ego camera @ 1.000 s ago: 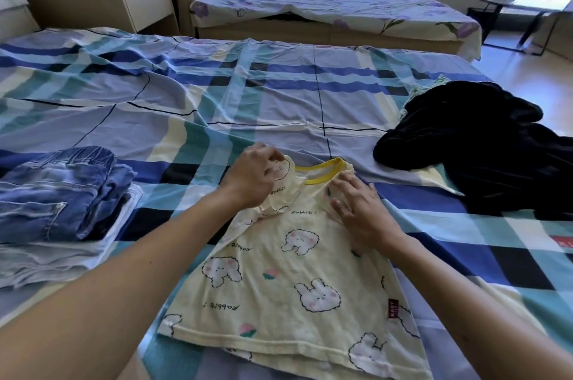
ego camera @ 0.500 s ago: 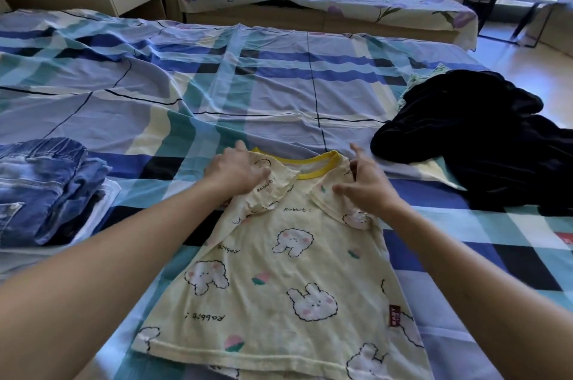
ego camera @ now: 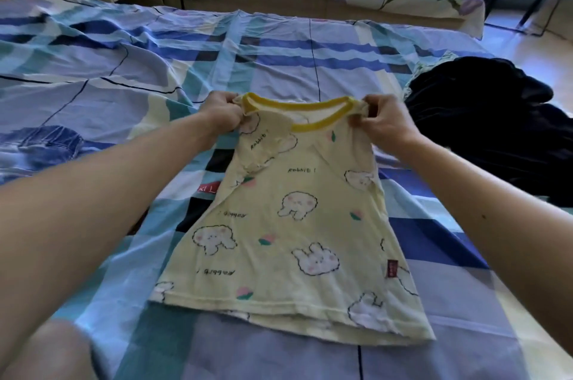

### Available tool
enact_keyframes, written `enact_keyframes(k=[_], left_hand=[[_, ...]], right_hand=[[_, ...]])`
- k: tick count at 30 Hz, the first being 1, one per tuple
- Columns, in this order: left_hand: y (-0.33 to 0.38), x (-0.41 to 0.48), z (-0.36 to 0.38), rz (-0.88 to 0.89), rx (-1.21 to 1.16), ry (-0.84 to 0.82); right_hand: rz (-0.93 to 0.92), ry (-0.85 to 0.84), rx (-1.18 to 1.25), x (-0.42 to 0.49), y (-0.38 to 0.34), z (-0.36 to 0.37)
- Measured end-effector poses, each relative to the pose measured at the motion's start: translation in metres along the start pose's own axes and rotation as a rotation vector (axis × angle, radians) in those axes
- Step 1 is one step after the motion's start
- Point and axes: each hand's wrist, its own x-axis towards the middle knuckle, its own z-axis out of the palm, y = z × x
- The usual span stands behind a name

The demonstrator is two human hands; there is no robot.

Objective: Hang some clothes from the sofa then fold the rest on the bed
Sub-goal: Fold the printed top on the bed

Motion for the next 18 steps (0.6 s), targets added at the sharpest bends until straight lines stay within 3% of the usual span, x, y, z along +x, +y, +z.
enact_keyframes(k=[4, 9, 14, 18], left_hand=[[0.018, -0.019, -0.032, 0.108, -0.063, -0.105], [0.027, -0.093, -0.067, 0.323, 0.109, -0.418], [-0.005, -0.160, -0.063, 0.450, 0.617, -0.658], [-0.013, -0.188, -0.055, 0.289, 0.851, -0.874]], right_hand=[[-0.170, -0.082, 0.086, -0.019, -0.040, -0.031], [-0.304, -0.437, 0.151, -0.087, -0.063, -0.072], [-0.311, -0.801, -0.325, -0.162, -0.040, -0.058], [-0.080, -1.195, -0.705, -0.193, -0.042, -0.043]])
